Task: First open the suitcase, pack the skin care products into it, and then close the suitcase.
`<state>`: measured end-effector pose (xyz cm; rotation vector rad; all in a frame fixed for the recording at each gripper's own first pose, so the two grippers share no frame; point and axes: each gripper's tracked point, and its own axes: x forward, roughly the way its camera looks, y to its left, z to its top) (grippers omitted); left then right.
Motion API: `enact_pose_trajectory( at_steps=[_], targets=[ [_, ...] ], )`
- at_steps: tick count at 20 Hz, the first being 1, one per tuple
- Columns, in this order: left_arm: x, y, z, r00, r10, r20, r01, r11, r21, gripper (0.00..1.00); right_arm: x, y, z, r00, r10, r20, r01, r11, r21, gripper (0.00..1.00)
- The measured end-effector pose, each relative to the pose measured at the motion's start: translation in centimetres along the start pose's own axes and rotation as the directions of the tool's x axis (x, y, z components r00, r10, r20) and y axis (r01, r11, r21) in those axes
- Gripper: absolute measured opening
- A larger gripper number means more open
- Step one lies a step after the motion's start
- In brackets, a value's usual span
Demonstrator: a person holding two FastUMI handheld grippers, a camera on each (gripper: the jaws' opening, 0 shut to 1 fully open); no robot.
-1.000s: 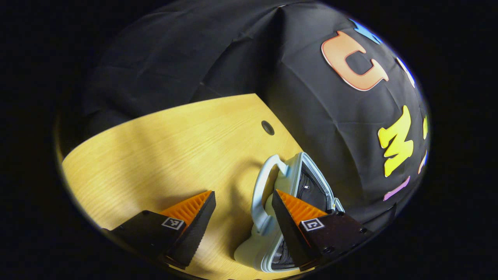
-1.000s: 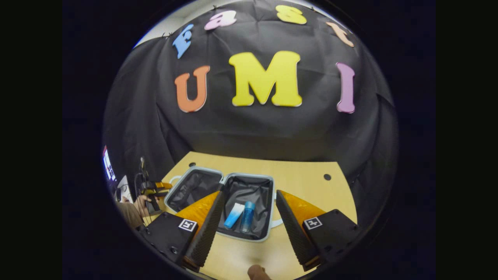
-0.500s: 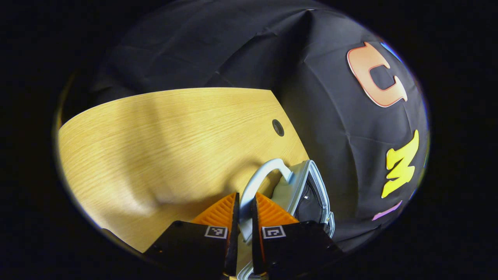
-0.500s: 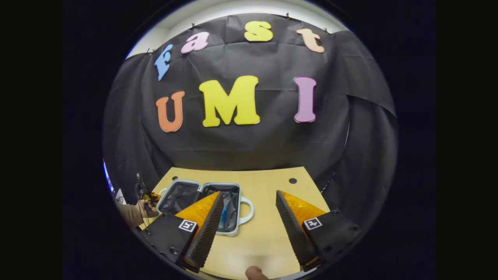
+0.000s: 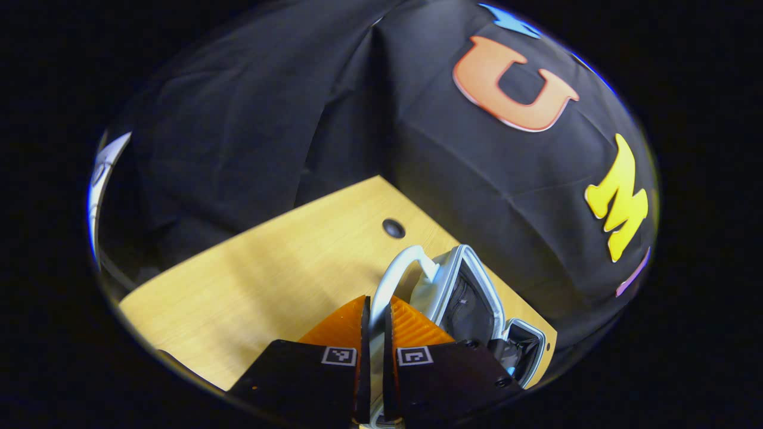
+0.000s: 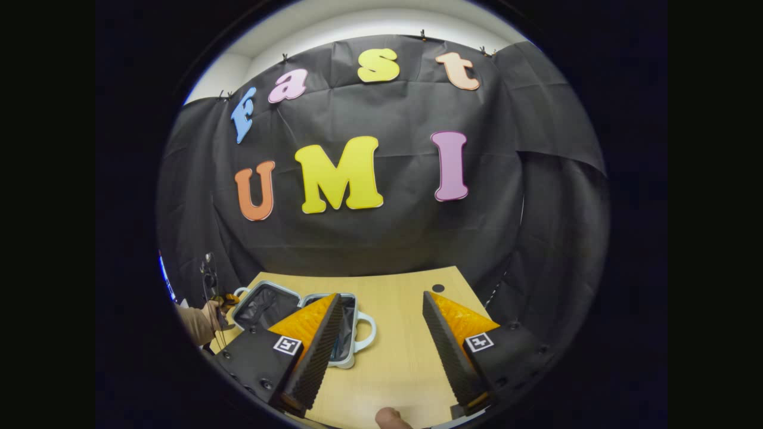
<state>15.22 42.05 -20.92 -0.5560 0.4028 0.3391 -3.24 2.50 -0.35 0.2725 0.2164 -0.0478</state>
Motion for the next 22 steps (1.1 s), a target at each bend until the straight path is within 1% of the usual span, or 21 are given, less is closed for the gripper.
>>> enact_pose_trajectory(
  at_steps=[3, 5, 7, 9, 10, 12, 13, 15, 17, 18, 21, 22],
  targets=[
    [-2.3, -3.3, 1.6, 0.997, 0.009, 0.076, -0.017, 0.994, 0.106, 0.1, 0.3, -1.3, 1.2, 1.0, 0.011, 0.026, -0.011, 1.0, -0.009, 0.81],
    [-4.1, -5.5, 2.8, 0.991, 0.005, 0.134, -0.031, 0.981, 0.192, 0.1, 0.6, -2.0, 1.9, 0.999, 0.022, 0.038, -0.022, 1.0, -0.012, 0.81],
    [-6.0, -7.8, 3.6, 0.984, 0.007, 0.181, -0.052, 0.969, 0.242, 0.08, 0.9, -2.7, 2.5, 0.998, 0.034, 0.047, -0.033, 0.999, -0.023, 0.81],
    [-7.9, -10.6, 3.8, 0.975, -0.006, 0.223, -0.058, 0.959, 0.277, 0.08, 1.1, -2.9, 2.8, 0.996, 0.066, 0.052, -0.064, 0.997, -0.037, 0.81],
    [-8.8, -12.1, 3.7, 0.97, -0.016, 0.244, -0.062, 0.949, 0.309, 0.08, 1.2, -3.3, 2.9, 0.996, 0.074, 0.055, -0.072, 0.997, -0.042, 0.81],
    [-10.6, -15.0, 3.0, 0.958, -0.038, 0.283, -0.079, 0.917, 0.392, 0.08, 1.5, -4.0, 3.1, 0.994, 0.091, 0.057, -0.088, 0.995, -0.05, 0.81],
    [-11.5, -16.7, 2.5, 0.953, -0.058, 0.297, -0.08, 0.898, 0.433, 0.07, 1.5, -4.6, 3.2, 0.994, 0.092, 0.06, -0.089, 0.995, -0.05, 0.81],
    [-13.5, -20.5, 1.4, 0.945, -0.115, 0.307, -0.057, 0.864, 0.5, 0.07, 1.5, -5.5, 3.5, 0.993, 0.104, 0.06, -0.102, 0.994, -0.042, 0.81],
    [-15.0, -24.6, -0.8, 0.942, -0.191, 0.276, 0.012, 0.841, 0.541, 0.07, 1.6, -6.3, 3.3, 0.992, 0.116, 0.054, -0.115, 0.993, -0.031, 0.81],
    [-15.5, -26.5, -2.2, 0.94, -0.211, 0.269, 0.029, 0.832, 0.554, 0.07, 1.6, -6.8, 3.3, 0.991, 0.121, 0.053, -0.12, 0.992, -0.029, 0.81],
    [-15.7, -30.0, -5.8, 0.942, -0.226, 0.25, 0.042, 0.814, 0.579, 0.07, 1.7, -8.5, 3.3, 0.991, 0.124, 0.056, -0.121, 0.991, -0.052, 0.81],
    [-15.7, -31.1, -7.0, 0.944, -0.228, 0.24, 0.049, 0.813, 0.58, 0.07, 1.7, -9.1, 3.2, 0.991, 0.125, 0.053, -0.122, 0.991, -0.058, 0.81]
  ],
)
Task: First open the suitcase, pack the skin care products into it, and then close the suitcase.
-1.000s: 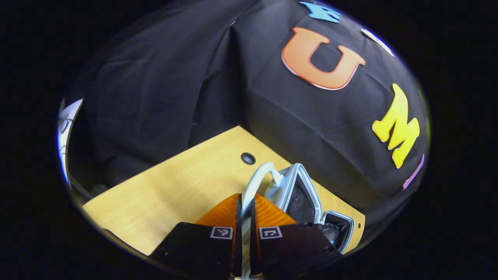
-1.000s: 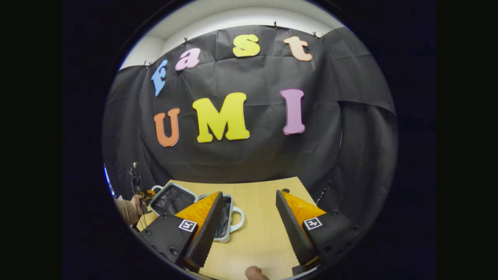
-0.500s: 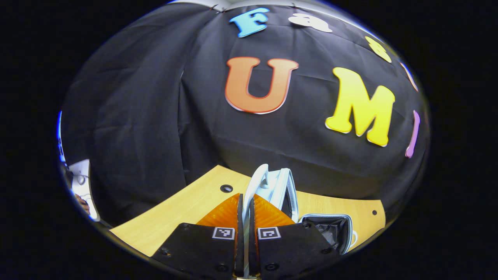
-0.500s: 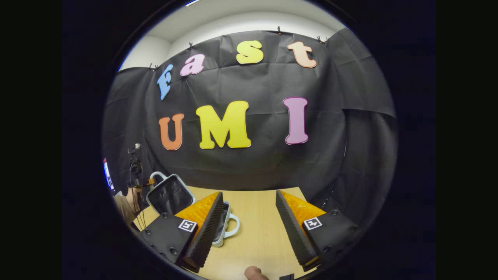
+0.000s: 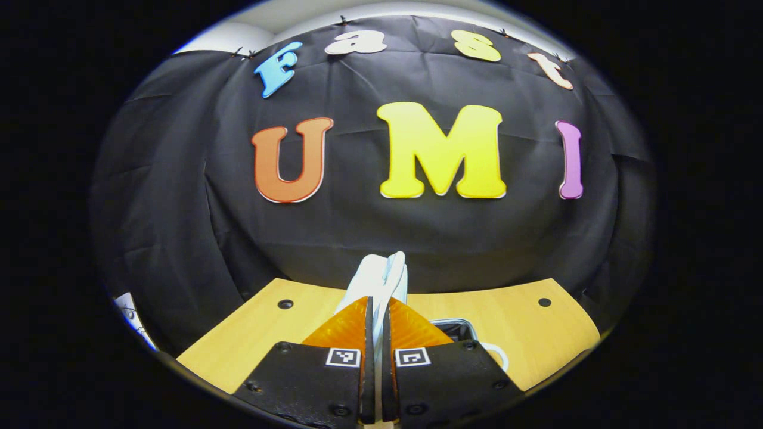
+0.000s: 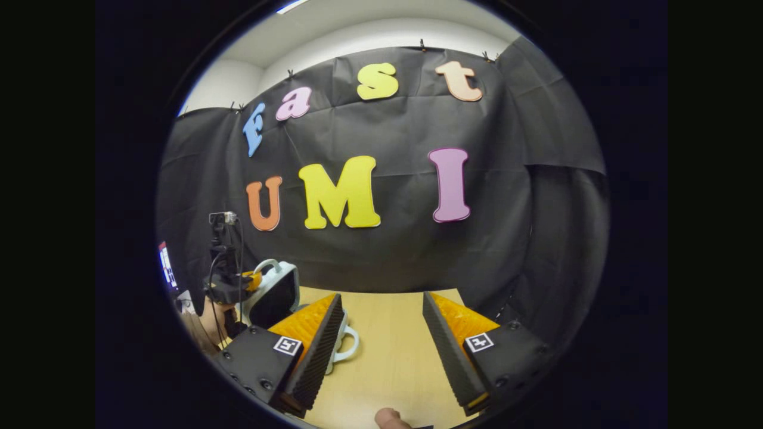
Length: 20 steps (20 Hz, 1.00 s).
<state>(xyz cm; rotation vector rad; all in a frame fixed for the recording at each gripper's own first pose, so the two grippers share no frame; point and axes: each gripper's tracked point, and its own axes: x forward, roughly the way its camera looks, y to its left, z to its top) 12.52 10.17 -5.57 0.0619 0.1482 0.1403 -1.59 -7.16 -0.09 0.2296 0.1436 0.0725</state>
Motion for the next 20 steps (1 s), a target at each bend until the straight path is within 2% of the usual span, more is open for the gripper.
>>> enact_pose_trajectory(
  at_steps=[4, 10, 14, 17, 20],
  targets=[
    [0.2, -5.5, -2.3, 0.998, -0.04, -0.043, 0.042, 0.998, 0.047, 0.07, -0.2, -1.9, -0.6, 1.0, 0.015, -0.021, -0.014, 1.0, 0.002, 0.81],
    [1.7, -14.1, -8.8, 0.986, -0.101, -0.133, 0.126, 0.973, 0.191, 0.07, 0.2, -5.4, -2.1, 0.998, 0.008, -0.056, -0.008, 1.0, 0.003, 0.81],
    [3.1, -17.2, -13.4, 0.975, -0.076, -0.209, 0.144, 0.933, 0.331, 0.07, 0.4, -8.1, -4.2, 0.995, -0.01, -0.097, 0.012, 1.0, 0.019, 0.81],
    [4.1, -17.7, -16.2, 0.963, -0.052, -0.264, 0.15, 0.917, 0.369, 0.07, 0.6, -10.4, -5.6, 0.99, -0.03, -0.137, 0.039, 0.997, 0.063, 0.81],
    [5.0, -17.8, -16.7, 0.962, -0.033, -0.271, 0.142, 0.908, 0.395, 0.08, 0.8, -12.2, -6.7, 0.986, -0.05, -0.16, 0.066, 0.993, 0.094, 0.81]
  ],
)
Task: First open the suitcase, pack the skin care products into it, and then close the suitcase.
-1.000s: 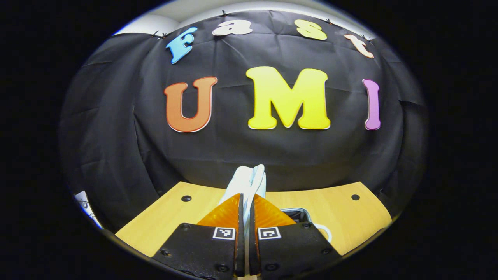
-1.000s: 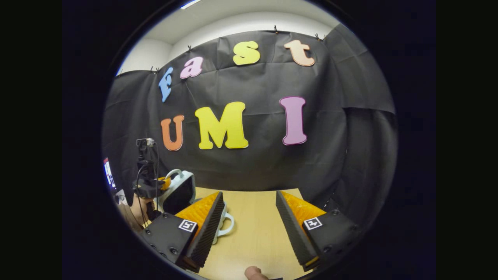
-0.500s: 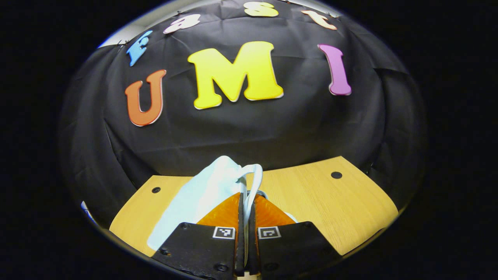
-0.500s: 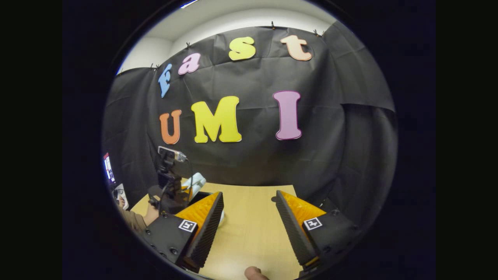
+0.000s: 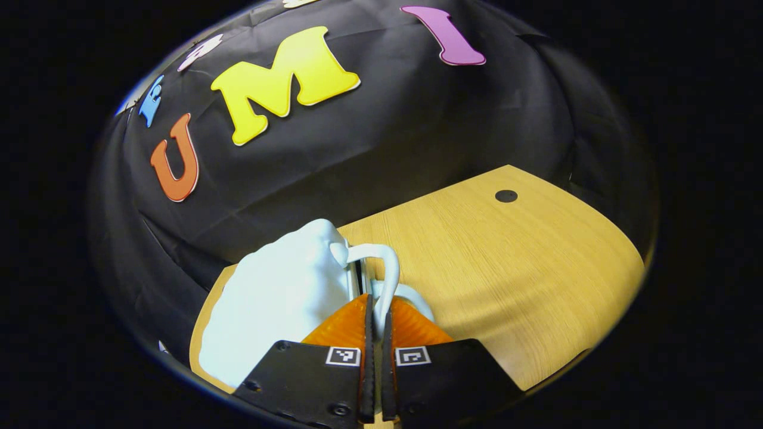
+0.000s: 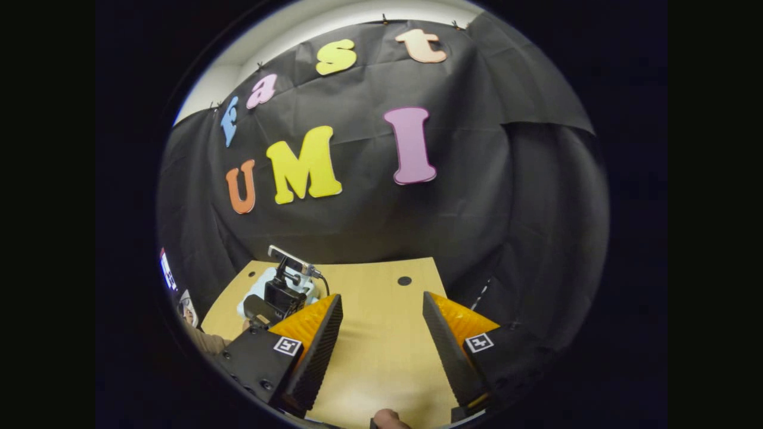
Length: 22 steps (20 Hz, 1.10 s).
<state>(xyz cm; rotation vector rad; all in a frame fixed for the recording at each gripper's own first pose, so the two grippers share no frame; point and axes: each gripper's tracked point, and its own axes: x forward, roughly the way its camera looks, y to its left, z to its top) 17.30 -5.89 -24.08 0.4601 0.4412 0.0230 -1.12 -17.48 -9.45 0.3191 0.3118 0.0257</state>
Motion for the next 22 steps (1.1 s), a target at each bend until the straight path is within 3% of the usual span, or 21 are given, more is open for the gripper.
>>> enact_pose_trajectory(
  at_steps=[3, 4, 5, 6, 8, 9, 10, 13, 14, 18, 22],
  targets=[
    [0.4, -1.6, -1.1, 0.999, 0.006, -0.042, -0.004, 0.999, 0.051, 0.1, 0.2, -1.2, -0.3, 1.0, -0.019, -0.006, 0.019, 1.0, 0.009, 0.82],
    [0.6, -1.9, -0.9, 0.999, -0.001, -0.038, 0.003, 0.998, 0.067, 0.11, 0.2, -1.3, -0.2, 1.0, -0.022, -0.007, 0.022, 1.0, 0.011, 0.79],
    [0.8, -2.1, -1.0, 0.999, -0.01, -0.046, 0.014, 0.997, 0.08, 0.12, 0.1, -1.2, -0.1, 1.0, -0.023, -0.006, 0.023, 1.0, 0.014, 0.83],
    [0.9, -2.1, -1.2, 0.999, -0.012, -0.05, 0.016, 0.996, 0.087, 0.12, 0.1, -1.1, 0.1, 1.0, -0.025, -0.002, 0.025, 1.0, 0.012, 0.79],
    [0.6, -2.7, -1.3, 0.997, -0.05, -0.057, 0.053, 0.997, 0.058, 0.18, 0.1, -0.3, 0.5, 1.0, -0.022, 0.01, 0.022, 1.0, -0.003, 0.82],
    [0.1, -2.7, -1.2, 0.996, -0.072, -0.059, 0.073, 0.997, 0.019, 0.27, 0.2, 0.2, 0.8, 1.0, -0.021, 0.016, 0.021, 1.0, -0.014, 0.79],
    [-0.5, -2.1, -0.8, 0.994, -0.093, -0.054, 0.091, 0.995, -0.035, 0.3, 0.1, 0.8, 1.1, 1.0, -0.018, 0.025, 0.019, 1.0, -0.022, 0.82],
    [-3.6, 1.1, 3.4, 0.993, -0.102, 0.06, 0.111, 0.98, -0.166, 0.42, 0.2, 3.3, 2.4, 0.998, -0.001, 0.066, 0.004, 0.999, -0.036, 0.79],
    [-5.0, 2.5, 5.0, 0.99, -0.092, 0.104, 0.111, 0.975, -0.19, 0.39, 0.3, 4.4, 2.6, 0.997, 0.008, 0.076, -0.006, 0.999, -0.036, 0.82],
    [-11.5, 9.4, 10.3, 0.963, -0.04, 0.265, 0.112, 0.958, -0.264, 0.74, 0.7, 9.1, 3.4, 0.993, 0.023, 0.119, -0.015, 0.997, -0.074, 0.82],
    [-17.3, 16.5, 11.6, 0.931, 0.038, 0.363, 0.095, 0.935, -0.343, 0.87, 0.8, 14.6, 4.6, 0.983, 0.025, 0.183, 0.001, 0.991, -0.137, 0.83]
  ],
)
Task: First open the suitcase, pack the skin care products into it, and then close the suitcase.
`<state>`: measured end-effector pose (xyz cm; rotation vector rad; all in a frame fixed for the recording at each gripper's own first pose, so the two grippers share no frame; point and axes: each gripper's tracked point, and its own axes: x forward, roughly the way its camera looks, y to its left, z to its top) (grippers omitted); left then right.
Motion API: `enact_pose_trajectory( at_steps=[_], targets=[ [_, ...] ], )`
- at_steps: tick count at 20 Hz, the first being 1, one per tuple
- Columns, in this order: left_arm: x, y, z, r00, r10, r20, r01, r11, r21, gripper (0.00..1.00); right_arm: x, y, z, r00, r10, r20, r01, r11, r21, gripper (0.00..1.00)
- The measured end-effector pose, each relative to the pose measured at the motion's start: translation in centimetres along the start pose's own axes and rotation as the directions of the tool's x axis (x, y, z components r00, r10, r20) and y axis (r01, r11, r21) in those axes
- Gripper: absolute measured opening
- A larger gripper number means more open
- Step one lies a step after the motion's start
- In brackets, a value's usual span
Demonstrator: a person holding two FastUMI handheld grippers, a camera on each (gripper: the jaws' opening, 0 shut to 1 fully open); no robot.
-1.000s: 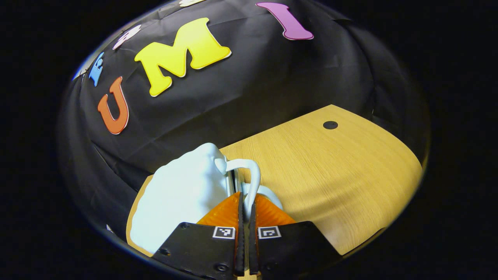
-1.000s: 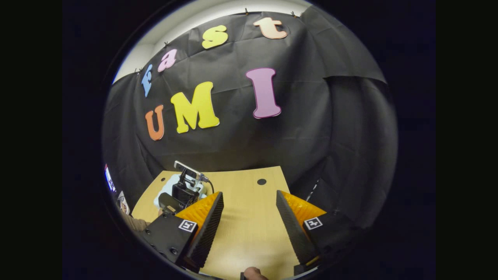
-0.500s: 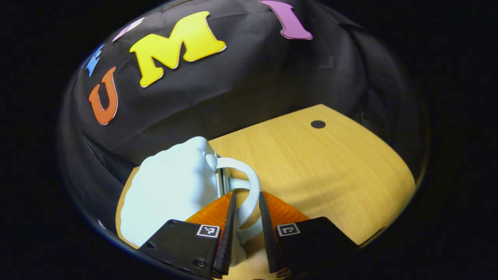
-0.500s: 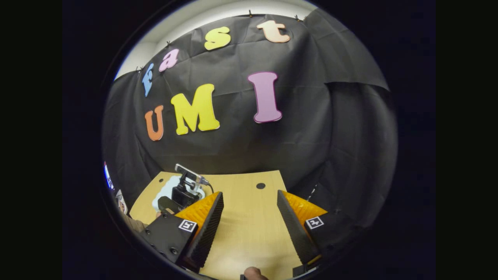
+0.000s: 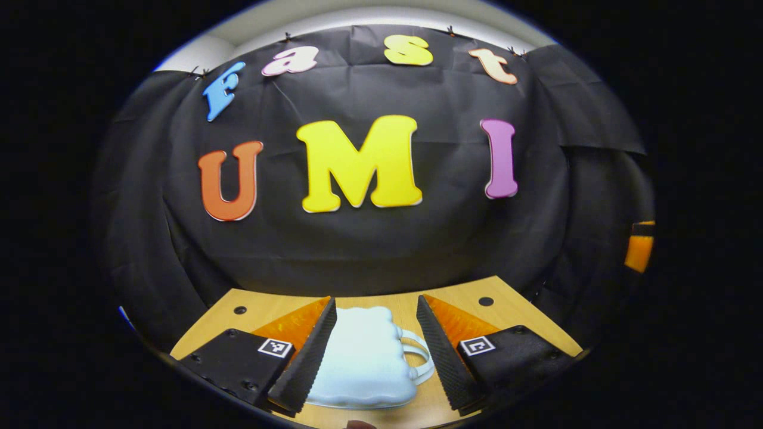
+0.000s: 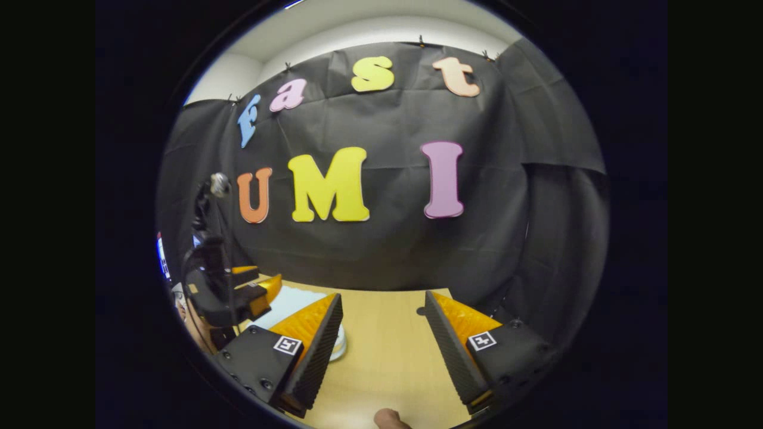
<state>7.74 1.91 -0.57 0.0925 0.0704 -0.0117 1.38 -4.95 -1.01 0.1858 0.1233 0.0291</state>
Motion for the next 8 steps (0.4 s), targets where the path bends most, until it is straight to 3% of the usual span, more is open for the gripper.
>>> enact_pose_trajectory(
  at_steps=[3, 8],
  targets=[
    [-3.1, 3.9, 1.2, 1.0, 0.026, 0.017, -0.024, 0.996, -0.083, 0.94, 0.3, 3.8, 0.9, 0.999, -0.006, 0.04, 0.007, 1.0, -0.031, 0.83],
    [-6.8, 9.5, 1.8, 0.996, 0.076, 0.051, -0.073, 0.995, -0.062, 0.93, 0.5, 9.3, 1.7, 0.998, -0.002, 0.065, 0.004, 0.999, -0.04, 0.82]
  ],
)
